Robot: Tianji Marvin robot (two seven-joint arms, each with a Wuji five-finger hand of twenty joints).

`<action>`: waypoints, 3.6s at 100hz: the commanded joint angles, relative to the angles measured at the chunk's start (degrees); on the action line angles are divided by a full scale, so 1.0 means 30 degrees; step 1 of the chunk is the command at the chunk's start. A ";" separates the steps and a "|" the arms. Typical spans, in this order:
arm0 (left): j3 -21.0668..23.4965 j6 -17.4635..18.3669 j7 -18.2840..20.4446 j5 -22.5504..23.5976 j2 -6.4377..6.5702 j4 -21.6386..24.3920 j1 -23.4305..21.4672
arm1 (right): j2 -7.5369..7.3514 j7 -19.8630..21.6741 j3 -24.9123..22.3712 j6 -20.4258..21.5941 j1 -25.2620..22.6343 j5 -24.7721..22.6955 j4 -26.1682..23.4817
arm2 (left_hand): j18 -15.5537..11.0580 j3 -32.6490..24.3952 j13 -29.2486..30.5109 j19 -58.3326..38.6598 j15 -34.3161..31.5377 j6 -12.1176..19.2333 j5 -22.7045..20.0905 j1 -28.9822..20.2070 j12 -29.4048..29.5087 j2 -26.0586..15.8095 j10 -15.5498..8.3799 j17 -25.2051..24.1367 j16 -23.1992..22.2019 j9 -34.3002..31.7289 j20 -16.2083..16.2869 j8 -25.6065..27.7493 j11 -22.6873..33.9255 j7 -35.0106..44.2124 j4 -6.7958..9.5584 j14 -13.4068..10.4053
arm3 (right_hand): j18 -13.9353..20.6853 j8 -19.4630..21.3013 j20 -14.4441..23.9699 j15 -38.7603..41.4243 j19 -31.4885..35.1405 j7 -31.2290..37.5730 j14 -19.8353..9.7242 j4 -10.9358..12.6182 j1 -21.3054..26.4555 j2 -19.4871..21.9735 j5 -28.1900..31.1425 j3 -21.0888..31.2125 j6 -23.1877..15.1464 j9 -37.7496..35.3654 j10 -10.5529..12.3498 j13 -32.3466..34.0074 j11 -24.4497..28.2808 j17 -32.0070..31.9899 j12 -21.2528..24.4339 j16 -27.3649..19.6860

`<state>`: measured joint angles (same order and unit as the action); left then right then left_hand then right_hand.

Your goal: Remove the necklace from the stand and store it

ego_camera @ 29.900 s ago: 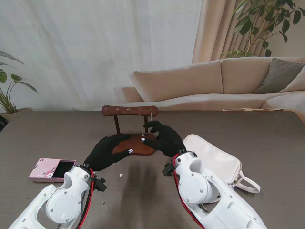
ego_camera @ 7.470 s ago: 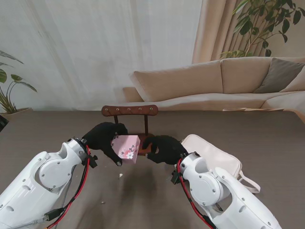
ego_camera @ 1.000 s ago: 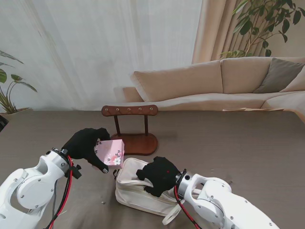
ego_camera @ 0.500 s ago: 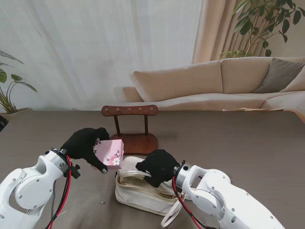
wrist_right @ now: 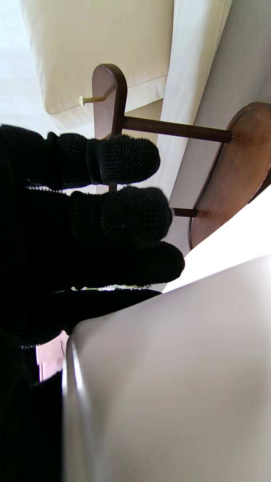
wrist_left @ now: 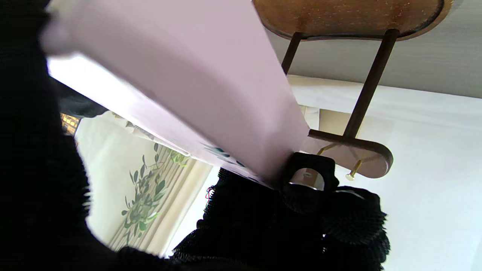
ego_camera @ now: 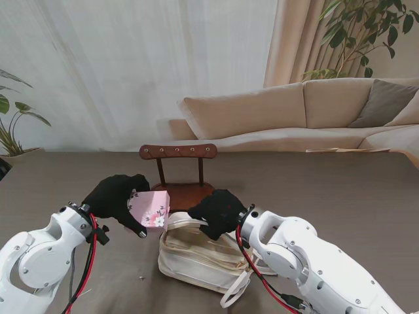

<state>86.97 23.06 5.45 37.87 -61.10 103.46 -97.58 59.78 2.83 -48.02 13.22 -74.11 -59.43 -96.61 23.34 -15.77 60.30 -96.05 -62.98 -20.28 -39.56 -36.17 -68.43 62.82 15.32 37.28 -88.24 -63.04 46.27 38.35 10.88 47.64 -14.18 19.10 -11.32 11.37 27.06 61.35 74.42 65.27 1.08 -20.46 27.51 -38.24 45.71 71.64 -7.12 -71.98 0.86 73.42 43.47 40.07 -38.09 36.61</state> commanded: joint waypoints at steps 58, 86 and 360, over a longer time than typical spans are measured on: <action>0.0021 0.0089 0.0660 -0.0011 0.0026 0.0667 -0.0125 | 0.0224 0.1692 -0.0309 -0.0797 0.0789 0.1502 0.0006 | -0.1625 -1.8186 0.1071 0.1315 -0.2025 -0.2214 -0.1290 -0.4694 -0.1977 -0.3243 -0.1039 -0.0199 -0.0353 -0.3640 -0.0106 0.1839 0.6469 1.3087 0.1954 -0.3339 | -0.0820 0.0587 0.0845 0.2809 0.1423 0.0931 -0.0732 -0.0079 0.1282 0.0900 -0.0008 0.1007 -0.0429 -0.1637 0.0049 0.0765 0.0987 0.3180 -0.0330 0.0881; -0.0004 0.0058 0.0842 -0.0060 0.0052 0.0878 -0.0125 | 0.0300 0.1986 -0.0562 -0.1132 0.0988 0.2033 -0.0353 | -0.1647 -1.8140 0.1065 0.1322 -0.2024 -0.2195 -0.1234 -0.4674 -0.1986 -0.3306 -0.1054 -0.0249 -0.0356 -0.3609 -0.0101 0.1842 0.6458 1.3070 0.1944 -0.3341 | -0.0884 0.0584 0.0800 0.3167 0.1471 0.0899 -0.0651 -0.0079 0.1212 0.0961 0.0051 0.0973 -0.0464 -0.1957 0.0040 0.0713 0.0865 0.3373 -0.0263 0.0948; -0.8725 0.0515 0.2180 -0.4678 -0.0064 -0.6322 0.6838 | 0.0767 0.3557 -0.0365 -0.3942 0.1767 0.8481 0.0701 | -0.1746 -1.6204 0.0453 0.1064 -0.2260 -0.1605 -0.0620 -0.5171 -0.2034 -0.4544 -0.0820 -0.0865 -0.0573 -0.2917 0.0243 0.1895 0.5663 1.2658 0.1620 -0.3795 | -0.1113 0.1181 0.0589 0.2783 0.0865 0.1028 -0.0419 0.0187 0.2069 0.1243 0.0130 0.0349 -0.0129 -0.1855 -0.0926 0.0719 0.0850 0.3771 -0.0089 0.0808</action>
<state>61.05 25.21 10.22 24.07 -60.77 84.55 -77.08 61.35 13.22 -49.37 0.93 -68.13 -34.30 -93.14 23.34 -15.77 60.31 -95.97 -64.08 -20.85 -38.99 -36.17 -68.86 62.67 15.92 36.60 -88.28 -63.05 47.09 38.66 11.93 49.82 -14.80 18.88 -13.40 13.24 28.22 68.96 76.10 65.56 1.50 -20.51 30.97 -36.70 45.51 71.50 6.03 -74.71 0.54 74.15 45.43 40.07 -38.74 38.58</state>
